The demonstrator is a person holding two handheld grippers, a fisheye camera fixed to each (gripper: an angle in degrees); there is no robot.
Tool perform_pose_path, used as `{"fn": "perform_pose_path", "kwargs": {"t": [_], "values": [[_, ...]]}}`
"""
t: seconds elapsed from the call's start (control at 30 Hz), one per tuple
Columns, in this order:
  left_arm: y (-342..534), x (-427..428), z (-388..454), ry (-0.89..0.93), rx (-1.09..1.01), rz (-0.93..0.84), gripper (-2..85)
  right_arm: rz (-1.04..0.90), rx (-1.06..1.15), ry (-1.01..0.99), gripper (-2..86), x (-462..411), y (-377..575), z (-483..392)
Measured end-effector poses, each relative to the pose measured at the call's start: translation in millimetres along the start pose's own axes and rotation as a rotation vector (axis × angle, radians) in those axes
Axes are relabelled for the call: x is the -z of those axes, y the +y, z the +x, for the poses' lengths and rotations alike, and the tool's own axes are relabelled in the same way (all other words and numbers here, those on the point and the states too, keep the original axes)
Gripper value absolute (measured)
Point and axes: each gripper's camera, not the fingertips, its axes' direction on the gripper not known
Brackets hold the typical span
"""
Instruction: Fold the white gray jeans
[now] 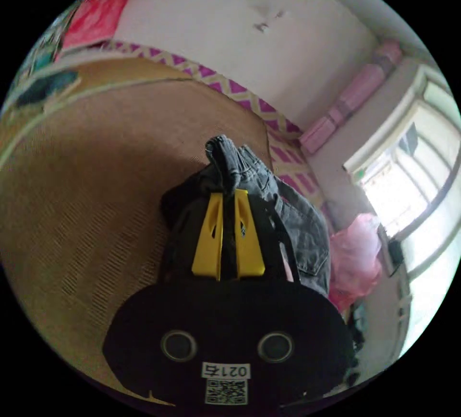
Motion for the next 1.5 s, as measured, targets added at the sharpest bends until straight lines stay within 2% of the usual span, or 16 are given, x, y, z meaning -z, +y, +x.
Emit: {"fn": "perform_pose_path", "kwargs": {"t": [0.07, 0.23, 0.4, 0.47, 0.63, 0.73, 0.97, 1.07, 1.2, 1.3, 1.43, 1.5], "values": [[4, 3, -7, 0.004, 0.003, 0.004, -0.9, 0.008, -0.126, -0.102, 0.4, 35, -12, 42], [12, 11, -24, 0.041, 0.042, 0.025, -0.9, 0.060, -0.047, -0.214, -0.6, 118, -41, 34], [26, 23, -40, 0.086, 0.071, 0.039, -0.9, -0.011, 0.133, -0.398, -0.6, 163, -59, -80], [35, 29, -51, 0.102, 0.083, 0.034, -1.0, -0.042, 0.204, -0.488, -0.6, 168, -53, -160], [60, 46, -88, 0.106, 0.166, 0.041, -1.0, -0.111, 0.265, -0.748, -0.4, 172, -25, -296], [76, 60, -110, 0.072, 0.207, 0.049, -0.9, -0.024, 0.329, -0.659, 0.7, 199, 0, -340], [103, 73, -142, 0.066, 0.279, 0.077, -1.0, 0.124, 0.324, -0.619, 10.9, 253, 32, -299], [105, 68, -142, 0.098, 0.289, 0.078, -1.0, 0.082, 0.378, -0.617, 13.3, 255, 24, -305], [104, 68, -134, 0.103, 0.268, 0.080, -1.0, 0.026, 0.367, -0.513, 12.8, 233, 9, -315], [104, 68, -128, 0.093, 0.251, 0.074, -1.0, -0.023, 0.353, -0.492, 8.7, 219, -4, -306], [102, 65, -120, 0.111, 0.237, 0.073, -1.0, 0.024, 0.113, -0.742, 5.1, 240, -31, -190], [99, 63, -116, 0.119, 0.228, 0.071, -1.0, 0.098, -0.005, -0.774, 4.8, 260, -35, -113]]}}
